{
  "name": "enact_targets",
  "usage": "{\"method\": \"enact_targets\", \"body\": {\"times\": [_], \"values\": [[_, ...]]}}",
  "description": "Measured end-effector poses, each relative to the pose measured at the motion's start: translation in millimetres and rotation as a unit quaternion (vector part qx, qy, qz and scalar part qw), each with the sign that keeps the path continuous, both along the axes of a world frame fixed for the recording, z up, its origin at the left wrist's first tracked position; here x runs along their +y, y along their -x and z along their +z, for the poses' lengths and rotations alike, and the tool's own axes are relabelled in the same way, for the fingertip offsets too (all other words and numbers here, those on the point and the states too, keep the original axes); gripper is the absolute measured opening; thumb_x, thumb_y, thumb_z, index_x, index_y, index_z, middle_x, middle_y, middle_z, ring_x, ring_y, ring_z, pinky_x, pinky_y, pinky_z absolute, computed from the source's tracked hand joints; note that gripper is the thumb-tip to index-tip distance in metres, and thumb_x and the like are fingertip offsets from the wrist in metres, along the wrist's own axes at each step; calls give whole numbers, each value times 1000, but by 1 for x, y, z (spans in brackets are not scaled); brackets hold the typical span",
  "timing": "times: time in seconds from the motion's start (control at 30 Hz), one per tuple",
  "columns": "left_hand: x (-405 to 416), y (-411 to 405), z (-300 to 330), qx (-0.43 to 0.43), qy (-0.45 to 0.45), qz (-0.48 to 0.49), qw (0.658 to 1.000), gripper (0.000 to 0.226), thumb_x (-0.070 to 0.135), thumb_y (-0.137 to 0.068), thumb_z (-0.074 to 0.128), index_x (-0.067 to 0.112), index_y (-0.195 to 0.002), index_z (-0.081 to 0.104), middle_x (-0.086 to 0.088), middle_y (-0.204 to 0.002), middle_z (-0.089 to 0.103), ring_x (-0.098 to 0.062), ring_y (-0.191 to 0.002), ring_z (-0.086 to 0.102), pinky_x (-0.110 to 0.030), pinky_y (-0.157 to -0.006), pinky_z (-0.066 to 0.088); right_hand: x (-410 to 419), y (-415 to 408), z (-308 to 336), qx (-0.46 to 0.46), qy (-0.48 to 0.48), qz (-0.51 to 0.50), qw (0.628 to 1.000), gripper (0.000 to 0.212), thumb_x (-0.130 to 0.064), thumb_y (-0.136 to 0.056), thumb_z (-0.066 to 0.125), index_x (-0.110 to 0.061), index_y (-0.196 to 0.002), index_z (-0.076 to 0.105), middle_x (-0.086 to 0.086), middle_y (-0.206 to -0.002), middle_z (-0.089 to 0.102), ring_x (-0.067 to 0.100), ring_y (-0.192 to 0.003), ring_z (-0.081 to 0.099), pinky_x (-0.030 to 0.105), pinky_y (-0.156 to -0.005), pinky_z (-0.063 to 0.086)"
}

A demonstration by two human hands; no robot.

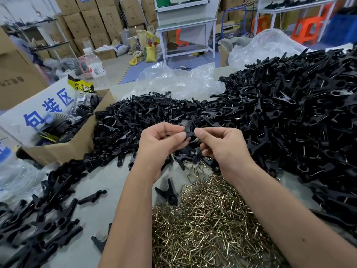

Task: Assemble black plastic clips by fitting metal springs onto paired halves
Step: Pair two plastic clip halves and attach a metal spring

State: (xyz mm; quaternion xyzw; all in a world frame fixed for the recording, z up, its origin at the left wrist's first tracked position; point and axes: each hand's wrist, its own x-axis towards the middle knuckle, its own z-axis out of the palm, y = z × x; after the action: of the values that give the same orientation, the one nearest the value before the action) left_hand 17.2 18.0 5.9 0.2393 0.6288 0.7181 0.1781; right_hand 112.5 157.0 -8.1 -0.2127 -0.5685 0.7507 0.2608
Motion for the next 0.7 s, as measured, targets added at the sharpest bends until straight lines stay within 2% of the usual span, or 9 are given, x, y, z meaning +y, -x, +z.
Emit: {"method": "enact_targets", "body": {"times": [0.1, 0.2, 0.3, 0.37, 0.47, 0.57, 0.7], "values": [[0, -1, 0, 105, 50, 2, 993, 34, -6, -72, 88, 9, -99, 74, -4, -86, 79, -17, -84, 77, -23, -76, 59, 1, 1, -1, 3, 17, -8, 1000, 8, -13, -86, 83, -6, -88, 80, 2, -63, 69, 7, -53, 61, 17, -51, 50], [1, 0, 0, 163, 58, 51, 984, 30, -1, -70, 91, 16, -91, 77, 3, -77, 77, -7, -74, 73, -20, -71, 57, 2, 1, 1, 4, 23, 19, 1000, 7, -13, -86, 82, -7, -88, 80, 1, -63, 69, 8, -54, 62, 18, -53, 51], [-4, 5, -2, 174, 64, 84, 979, 29, 3, -71, 92, 18, -92, 81, 0, -82, 78, -17, -79, 75, -30, -77, 62, 9, -1, 5, 4, 30, 49, 998, 14, -16, -87, 81, -4, -94, 80, 2, -70, 72, 11, -62, 66, 20, -58, 54], [-9, 9, -3, 173, 70, 87, 979, 29, 5, -71, 91, 15, -97, 82, -4, -86, 79, -29, -85, 75, -37, -82, 64, 14, -2, 6, -5, 20, 30, 999, 8, -9, -92, 77, -4, -96, 81, 3, -71, 73, 11, -62, 67, 19, -58, 54], [-13, 12, -4, 177, 67, 78, 979, 31, 4, -72, 90, 12, -100, 82, -7, -89, 80, -28, -86, 75, -35, -83, 63, 16, -4, 6, 0, -7, -9, 1000, 10, 2, -92, 73, -6, -93, 80, 3, -70, 74, 10, -58, 67, 19, -53, 53], [-13, 13, -4, 177, 68, 57, 980, 31, 3, -74, 89, 12, -102, 82, -6, -91, 80, -22, -84, 74, -31, -82, 62, 15, -5, 8, 3, -15, -23, 1000, 7, -2, -86, 81, -7, -90, 78, 7, -73, 76, 14, -57, 69, 20, -51, 52], [-10, 12, -5, 181, 66, 41, 980, 30, 2, -75, 87, 18, -100, 82, -6, -93, 80, -35, -89, 75, -36, -85, 63, 13, -6, 9, -15, -28, -11, 999, 9, -7, -81, 87, -10, -79, 78, 12, -77, 78, 16, -55, 69, 20, -46, 49]]}}
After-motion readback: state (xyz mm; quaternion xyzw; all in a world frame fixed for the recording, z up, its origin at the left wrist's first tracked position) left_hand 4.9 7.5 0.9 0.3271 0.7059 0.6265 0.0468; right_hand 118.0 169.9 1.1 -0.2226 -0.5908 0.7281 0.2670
